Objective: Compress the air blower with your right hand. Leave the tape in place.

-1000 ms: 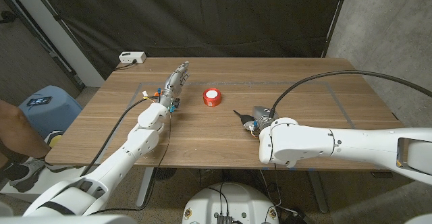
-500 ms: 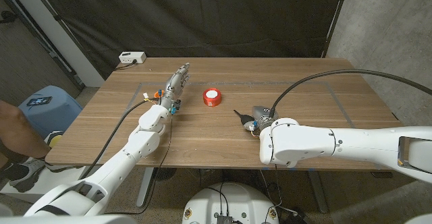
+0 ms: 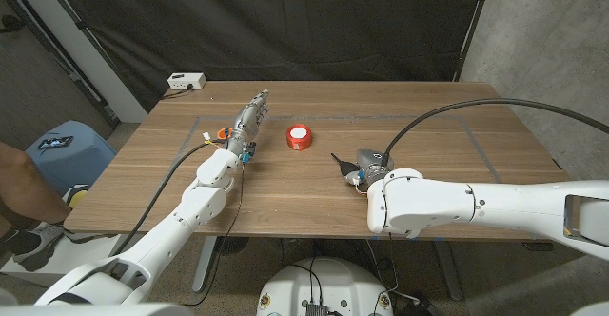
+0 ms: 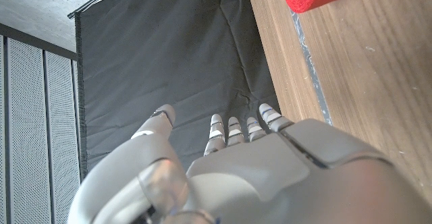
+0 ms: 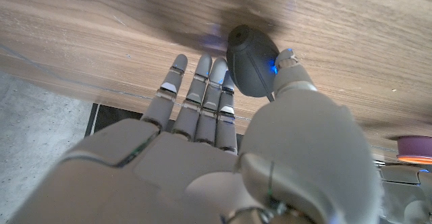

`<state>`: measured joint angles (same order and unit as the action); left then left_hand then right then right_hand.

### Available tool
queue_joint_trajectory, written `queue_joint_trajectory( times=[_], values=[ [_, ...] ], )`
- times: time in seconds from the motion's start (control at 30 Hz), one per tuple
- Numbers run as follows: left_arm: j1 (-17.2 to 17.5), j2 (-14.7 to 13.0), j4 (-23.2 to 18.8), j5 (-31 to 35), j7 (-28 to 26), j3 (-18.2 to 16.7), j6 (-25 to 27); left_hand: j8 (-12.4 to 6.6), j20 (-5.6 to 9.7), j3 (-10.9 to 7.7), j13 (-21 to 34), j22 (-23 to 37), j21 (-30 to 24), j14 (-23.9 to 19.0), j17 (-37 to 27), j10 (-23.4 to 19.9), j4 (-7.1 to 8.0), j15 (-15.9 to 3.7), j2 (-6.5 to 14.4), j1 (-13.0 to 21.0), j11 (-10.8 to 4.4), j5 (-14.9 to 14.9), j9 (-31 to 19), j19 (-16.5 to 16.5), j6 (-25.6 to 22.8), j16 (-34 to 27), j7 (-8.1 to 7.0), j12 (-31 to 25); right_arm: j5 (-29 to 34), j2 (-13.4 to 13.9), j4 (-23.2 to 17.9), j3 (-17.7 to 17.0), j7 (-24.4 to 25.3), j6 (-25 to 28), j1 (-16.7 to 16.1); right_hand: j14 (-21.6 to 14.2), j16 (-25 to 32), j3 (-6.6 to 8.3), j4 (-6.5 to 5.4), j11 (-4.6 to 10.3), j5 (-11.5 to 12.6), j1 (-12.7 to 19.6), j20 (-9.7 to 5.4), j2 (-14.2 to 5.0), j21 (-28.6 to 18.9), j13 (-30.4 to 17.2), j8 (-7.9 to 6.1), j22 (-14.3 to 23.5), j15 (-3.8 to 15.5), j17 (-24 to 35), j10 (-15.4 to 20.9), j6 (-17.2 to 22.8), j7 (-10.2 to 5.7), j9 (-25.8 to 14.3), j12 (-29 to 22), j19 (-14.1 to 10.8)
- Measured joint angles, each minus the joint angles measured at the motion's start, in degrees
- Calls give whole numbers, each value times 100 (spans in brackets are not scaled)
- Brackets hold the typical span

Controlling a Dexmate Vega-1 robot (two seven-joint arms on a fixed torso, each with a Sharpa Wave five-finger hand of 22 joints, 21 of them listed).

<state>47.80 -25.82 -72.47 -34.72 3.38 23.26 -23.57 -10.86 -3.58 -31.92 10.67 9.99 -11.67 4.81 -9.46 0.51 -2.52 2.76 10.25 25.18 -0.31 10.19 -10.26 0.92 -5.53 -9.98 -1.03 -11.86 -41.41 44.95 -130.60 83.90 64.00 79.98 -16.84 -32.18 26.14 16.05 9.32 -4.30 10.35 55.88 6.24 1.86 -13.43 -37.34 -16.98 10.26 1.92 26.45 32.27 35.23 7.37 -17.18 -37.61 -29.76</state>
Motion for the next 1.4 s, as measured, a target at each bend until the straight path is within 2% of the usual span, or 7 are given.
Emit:
queue_joint_trajectory(
  times=[0.1,0.37,0.5,0.93,1.23,1.33,1.4],
  values=[
    [7,-4,-16,1,-5,1,9,0,0,0,0,0,0,0,0,0,0,0,0,0,0,0,0,0,0,0,0,0,39,7,-3,-35,0,0,-44,-36,0,0,0,-2,0,0,-41,0,-25,-25,0,0,35,26,50,38,24,-2,-29,-41],
    [15,-7,-37,7,-11,15,29,0,0,0,0,0,0,0,0,0,0,0,0,0,0,0,0,0,0,0,0,0,176,12,-14,-157,0,0,-198,-114,0,0,0,45,0,53,-71,7,-25,-55,0,0,112,26,97,121,-59,-27,-96,-71],
    [11,-3,-36,7,-3,24,33,0,0,0,0,0,0,0,0,0,0,0,0,0,0,0,0,0,0,0,0,0,232,15,-25,-215,0,0,-265,-154,39,16,-16,54,0,53,-83,7,-25,-75,-44,0,135,53,147,176,-52,-26,-117,-82],
    [-55,27,56,-2,68,41,33,0,0,0,0,0,0,0,0,0,0,0,0,0,0,0,0,0,0,0,0,0,376,19,-58,-342,0,0,-392,-203,27,16,-16,66,0,98,-134,7,-25,-74,-44,0,141,70,159,241,-83,-79,-139,-133],
    [-73,34,83,-19,96,43,33,0,0,0,0,0,0,0,0,0,0,0,0,0,0,0,0,0,0,0,0,0,130,35,-70,-314,0,0,-272,308,-296,-16,-96,-208,0,20,34,78,129,45,238,29,-214,63,-478,-328,92,-106,134,219],
    [-73,34,83,-24,100,43,33,0,0,0,0,0,0,0,0,0,0,0,0,0,0,0,0,0,0,0,0,0,130,36,-70,-281,0,0,-204,420,-308,-40,-120,-246,0,-36,72,62,129,45,283,30,-257,78,-604,-450,135,-133,160,282],
    [-73,35,83,-26,102,43,33,0,0,0,0,0,0,0,0,0,0,0,0,0,0,0,0,0,0,0,0,0,-102,36,-70,-256,0,0,-160,442,-339,-40,-120,-252,0,-55,82,83,133,45,288,30,-276,79,-634,-468,134,-133,182,292]
  ],
)
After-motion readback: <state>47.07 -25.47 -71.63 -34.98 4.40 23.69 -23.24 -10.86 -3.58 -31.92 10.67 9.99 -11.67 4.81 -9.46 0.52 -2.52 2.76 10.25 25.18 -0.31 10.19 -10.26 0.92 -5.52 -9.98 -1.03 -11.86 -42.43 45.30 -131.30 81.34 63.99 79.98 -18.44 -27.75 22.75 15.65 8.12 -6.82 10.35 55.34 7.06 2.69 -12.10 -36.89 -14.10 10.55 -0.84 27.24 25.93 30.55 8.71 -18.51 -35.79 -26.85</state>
